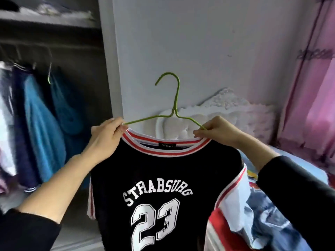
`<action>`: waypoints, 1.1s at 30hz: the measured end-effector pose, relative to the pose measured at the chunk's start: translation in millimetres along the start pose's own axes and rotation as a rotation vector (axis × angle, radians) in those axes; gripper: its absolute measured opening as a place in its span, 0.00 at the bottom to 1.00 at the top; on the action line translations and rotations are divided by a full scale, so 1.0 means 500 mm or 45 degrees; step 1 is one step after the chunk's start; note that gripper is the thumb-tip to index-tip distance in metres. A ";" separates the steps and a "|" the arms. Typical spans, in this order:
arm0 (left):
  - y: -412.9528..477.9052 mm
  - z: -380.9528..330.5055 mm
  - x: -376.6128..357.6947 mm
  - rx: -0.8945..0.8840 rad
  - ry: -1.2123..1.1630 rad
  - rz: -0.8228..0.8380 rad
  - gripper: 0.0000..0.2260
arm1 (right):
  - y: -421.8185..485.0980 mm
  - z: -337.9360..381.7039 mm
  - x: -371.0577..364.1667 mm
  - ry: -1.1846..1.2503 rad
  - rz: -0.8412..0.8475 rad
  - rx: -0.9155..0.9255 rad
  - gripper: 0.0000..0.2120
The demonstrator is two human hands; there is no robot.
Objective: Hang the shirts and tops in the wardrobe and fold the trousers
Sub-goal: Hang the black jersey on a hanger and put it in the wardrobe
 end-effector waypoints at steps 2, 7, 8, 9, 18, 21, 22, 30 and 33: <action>0.023 0.063 0.034 -0.029 0.037 -0.060 0.08 | 0.047 0.087 -0.075 0.083 0.042 0.069 0.09; 0.074 0.211 0.062 0.003 0.130 -0.009 0.08 | 0.166 0.292 -0.241 0.280 0.146 0.107 0.12; 0.085 0.246 0.067 0.026 0.204 0.001 0.09 | 0.189 0.314 -0.271 0.284 0.171 0.091 0.12; 0.096 0.283 0.071 0.062 0.292 0.025 0.10 | 0.209 0.333 -0.301 0.268 0.209 0.093 0.13; 0.202 0.547 0.013 0.377 0.357 0.314 0.16 | 0.384 0.453 -0.499 0.042 0.524 0.242 0.08; 0.246 0.595 -0.041 0.404 0.258 0.497 0.22 | 0.454 0.480 -0.553 -0.142 0.526 0.322 0.10; 0.267 0.608 -0.049 0.391 0.247 0.519 0.23 | 0.482 0.490 -0.570 -0.176 0.515 0.338 0.10; 0.469 0.715 -0.012 0.279 0.250 0.311 0.19 | 0.694 0.564 -0.659 -0.169 0.376 0.300 0.14; 0.557 0.759 0.009 0.190 0.284 0.168 0.17 | 0.772 0.593 -0.684 -0.146 0.324 0.282 0.12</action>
Point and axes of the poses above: each hand's wrist, its own y-axis towards the middle knuckle, its own x-axis out of the back of the hand, z = x × y, the point moved 10 cm from there along y, towards the middle knuckle, and after that the axes turned 9 degrees about -z, right-handed, at the moved point
